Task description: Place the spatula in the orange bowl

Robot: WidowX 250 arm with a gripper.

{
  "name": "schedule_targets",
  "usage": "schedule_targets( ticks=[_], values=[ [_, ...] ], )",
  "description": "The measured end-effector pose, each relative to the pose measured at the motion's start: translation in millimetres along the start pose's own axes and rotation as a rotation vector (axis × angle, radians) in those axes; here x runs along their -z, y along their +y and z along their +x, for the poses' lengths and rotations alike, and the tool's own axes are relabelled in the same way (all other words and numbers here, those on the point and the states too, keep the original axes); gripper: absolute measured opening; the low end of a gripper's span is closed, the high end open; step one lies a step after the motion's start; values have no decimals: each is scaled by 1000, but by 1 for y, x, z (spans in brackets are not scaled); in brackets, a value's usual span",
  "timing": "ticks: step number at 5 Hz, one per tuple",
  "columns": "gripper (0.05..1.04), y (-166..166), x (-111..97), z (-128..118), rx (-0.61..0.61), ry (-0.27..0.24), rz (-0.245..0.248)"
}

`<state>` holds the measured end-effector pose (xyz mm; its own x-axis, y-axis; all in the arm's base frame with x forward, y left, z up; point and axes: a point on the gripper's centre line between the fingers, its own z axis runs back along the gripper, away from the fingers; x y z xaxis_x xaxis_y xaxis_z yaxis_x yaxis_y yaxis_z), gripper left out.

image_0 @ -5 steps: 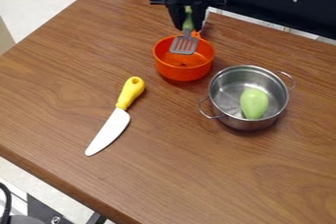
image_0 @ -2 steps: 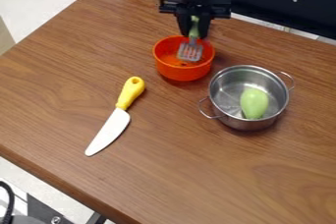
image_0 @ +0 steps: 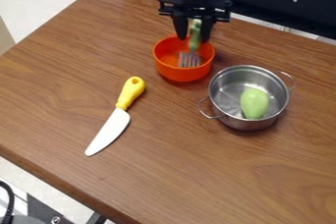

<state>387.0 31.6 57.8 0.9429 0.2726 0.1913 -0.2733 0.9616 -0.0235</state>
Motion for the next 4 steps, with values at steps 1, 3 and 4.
schedule_targets(
  ticks=[1,3,4],
  values=[
    [918,4,-9,1,-1,43,4],
    [999,8,-14,-1,4,83,-29],
    [999,8,-26,-5,-24,97,-29]
  ],
)
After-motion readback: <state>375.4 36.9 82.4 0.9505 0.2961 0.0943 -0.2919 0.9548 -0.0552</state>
